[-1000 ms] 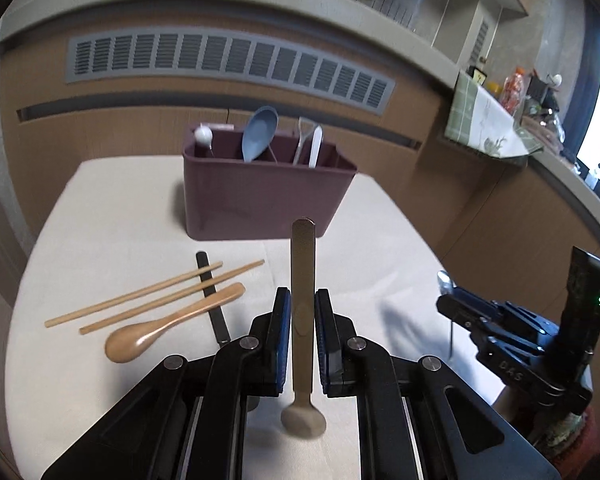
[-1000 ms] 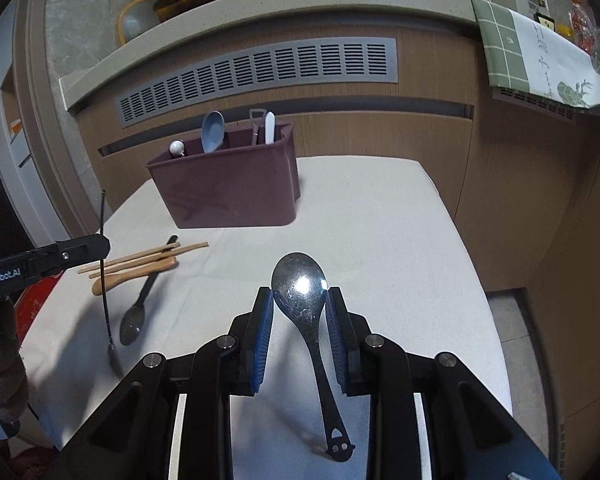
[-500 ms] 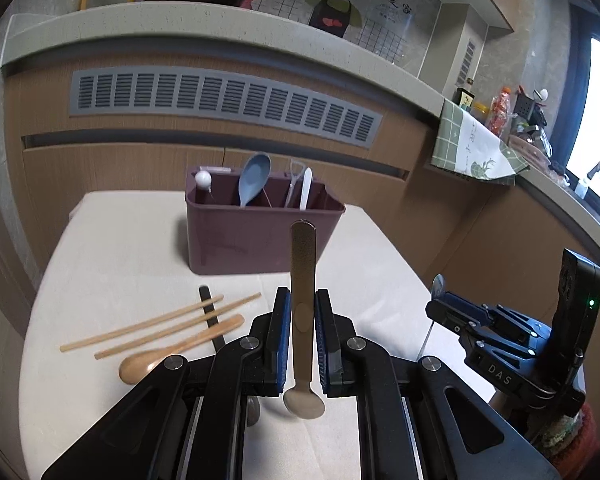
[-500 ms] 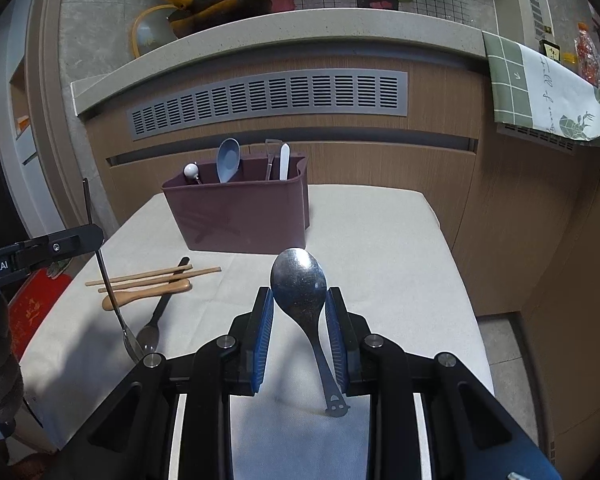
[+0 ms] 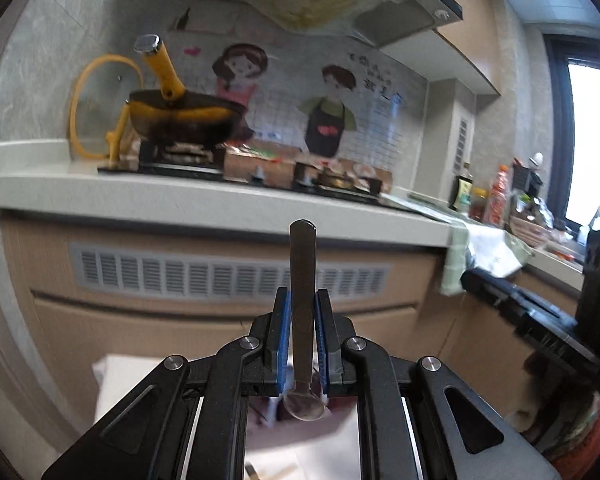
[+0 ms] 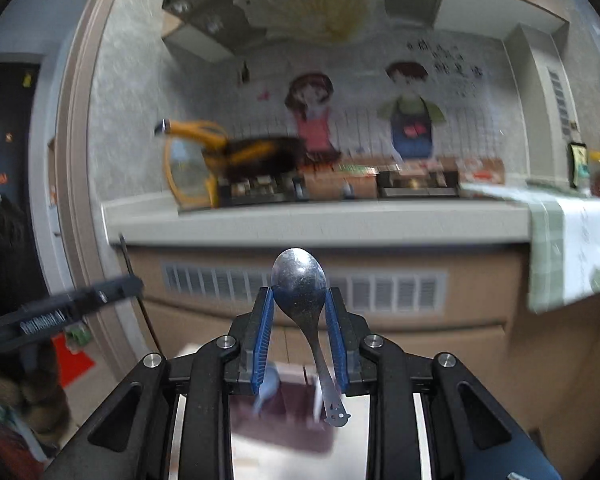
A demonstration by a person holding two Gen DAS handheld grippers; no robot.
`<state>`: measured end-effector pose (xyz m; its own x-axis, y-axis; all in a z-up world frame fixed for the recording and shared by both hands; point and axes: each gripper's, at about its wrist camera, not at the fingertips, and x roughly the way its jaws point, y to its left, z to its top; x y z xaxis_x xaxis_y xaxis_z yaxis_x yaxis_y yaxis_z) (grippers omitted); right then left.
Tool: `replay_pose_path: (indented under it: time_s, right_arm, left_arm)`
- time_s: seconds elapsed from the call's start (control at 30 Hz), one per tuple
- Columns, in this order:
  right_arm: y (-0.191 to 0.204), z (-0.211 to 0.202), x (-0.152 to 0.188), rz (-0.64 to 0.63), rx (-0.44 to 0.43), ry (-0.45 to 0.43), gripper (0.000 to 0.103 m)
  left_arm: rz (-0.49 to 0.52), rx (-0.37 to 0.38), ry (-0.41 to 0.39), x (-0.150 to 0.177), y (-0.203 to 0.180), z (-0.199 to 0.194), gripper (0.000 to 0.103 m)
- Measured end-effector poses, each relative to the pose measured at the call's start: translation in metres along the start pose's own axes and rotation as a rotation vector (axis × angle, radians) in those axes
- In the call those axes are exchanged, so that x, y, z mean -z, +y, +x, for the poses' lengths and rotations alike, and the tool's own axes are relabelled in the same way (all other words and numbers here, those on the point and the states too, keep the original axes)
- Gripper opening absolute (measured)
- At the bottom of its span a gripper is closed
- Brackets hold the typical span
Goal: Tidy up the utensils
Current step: 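Raise fork and spoon over the maroon holder and release both into it, then grasp the wooden spoon by its handle with the right tool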
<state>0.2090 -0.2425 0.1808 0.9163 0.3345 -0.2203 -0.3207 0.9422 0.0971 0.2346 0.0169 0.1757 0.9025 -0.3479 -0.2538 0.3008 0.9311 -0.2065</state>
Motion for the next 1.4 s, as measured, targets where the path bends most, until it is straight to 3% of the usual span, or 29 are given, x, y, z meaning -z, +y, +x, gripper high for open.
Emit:
replay_pose_path:
  time_s: [0.2,0.57,0.67,0.73,0.87,1.0,1.23,1.4]
  right_arm:
    - [-0.006,0.057,-0.002,0.062,-0.012,0.023,0.024]
    - [-0.007,0.133,0.054,0.100,-0.002,0.169,0.025]
    - [-0.017,0.143,0.072,0.123,-0.066,0.235,0.027]
    - [-0.025,0.150,0.086,0.144,-0.067,0.320,0.033]
    - [-0.028,0.127,0.101,0.106,0.023,0.338,0.034]
    - [-0.015,0.095,0.120,0.035,0.048,0.363,0.035]
    - [0.041,0.077,0.196,0.005,-0.114,0.595,0.035]
    - [0.087,0.078,0.230,-0.033,-0.208,0.682,0.035]
  left_arm:
    - [-0.050,0.017,0.046,0.005,0.034,0.042,0.012]
    - [-0.154,0.074,0.230,0.051,0.062,0.112,0.013]
    - [-0.153,0.153,0.290,0.069,0.060,0.129,0.028]
    - [-0.158,0.153,0.325,0.078,0.060,0.133,0.036]
    - [-0.212,0.123,0.304,0.084,0.073,0.109,0.036]
    - [-0.220,0.001,0.330,0.106,0.094,0.069,0.036]
    - [-0.226,-0.111,0.488,0.179,0.117,0.007,0.036]
    - [-0.226,-0.190,0.512,0.217,0.118,-0.038,0.036]
